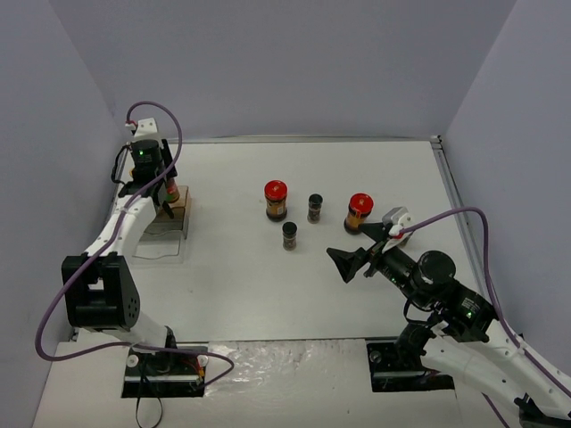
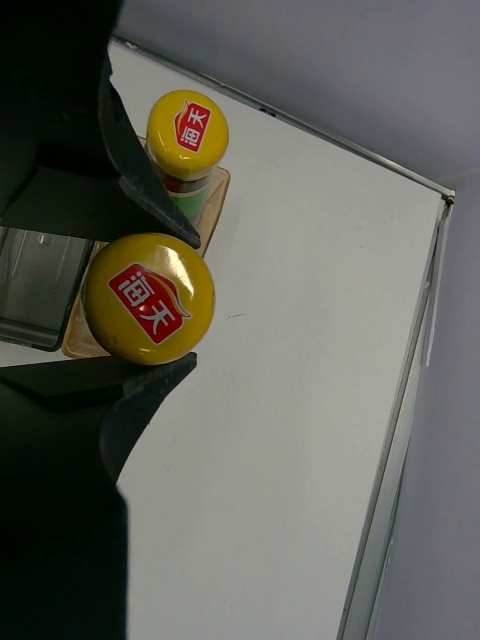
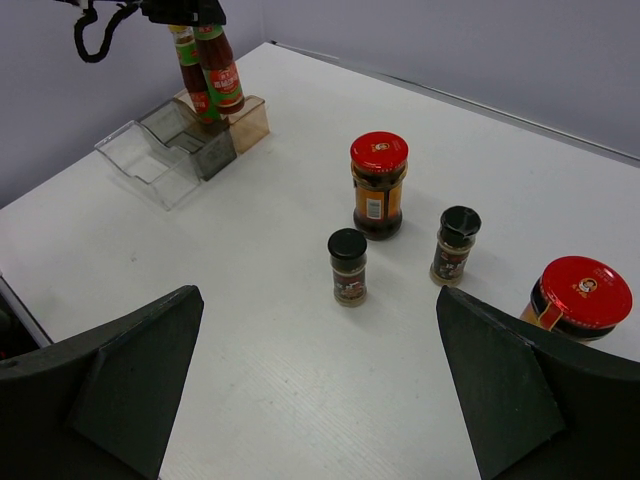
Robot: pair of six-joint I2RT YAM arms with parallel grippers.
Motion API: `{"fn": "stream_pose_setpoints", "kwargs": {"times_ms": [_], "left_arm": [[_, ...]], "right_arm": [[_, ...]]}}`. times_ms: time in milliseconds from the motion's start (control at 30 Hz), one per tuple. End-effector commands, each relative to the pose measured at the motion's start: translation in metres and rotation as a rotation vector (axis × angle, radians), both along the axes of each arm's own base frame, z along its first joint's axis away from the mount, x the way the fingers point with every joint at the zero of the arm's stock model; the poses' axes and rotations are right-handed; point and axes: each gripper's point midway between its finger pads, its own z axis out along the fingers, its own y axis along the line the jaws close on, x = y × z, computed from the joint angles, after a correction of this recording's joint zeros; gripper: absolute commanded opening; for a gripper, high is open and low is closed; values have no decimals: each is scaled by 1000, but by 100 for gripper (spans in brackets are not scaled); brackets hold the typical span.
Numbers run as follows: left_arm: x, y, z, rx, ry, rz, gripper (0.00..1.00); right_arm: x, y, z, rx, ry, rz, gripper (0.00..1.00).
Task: Organize the condiment bottles
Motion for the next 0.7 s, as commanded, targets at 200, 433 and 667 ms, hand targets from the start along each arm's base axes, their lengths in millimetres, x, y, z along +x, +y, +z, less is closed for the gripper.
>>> {"fn": "stream_pose_setpoints", "kwargs": {"times_ms": [200,433,667], "left_arm": [[33,-7,75,-14,-281,-34,0],[35,-5,43,-17,-236,-21,14],[32,-6,25,-28,-200,-22,45]], "right_arm": [[10,4,9,26,-17,-30,100],[10,5,-1,28,1,-31,100],[10,5,-6,29,14,-30,100]]}}
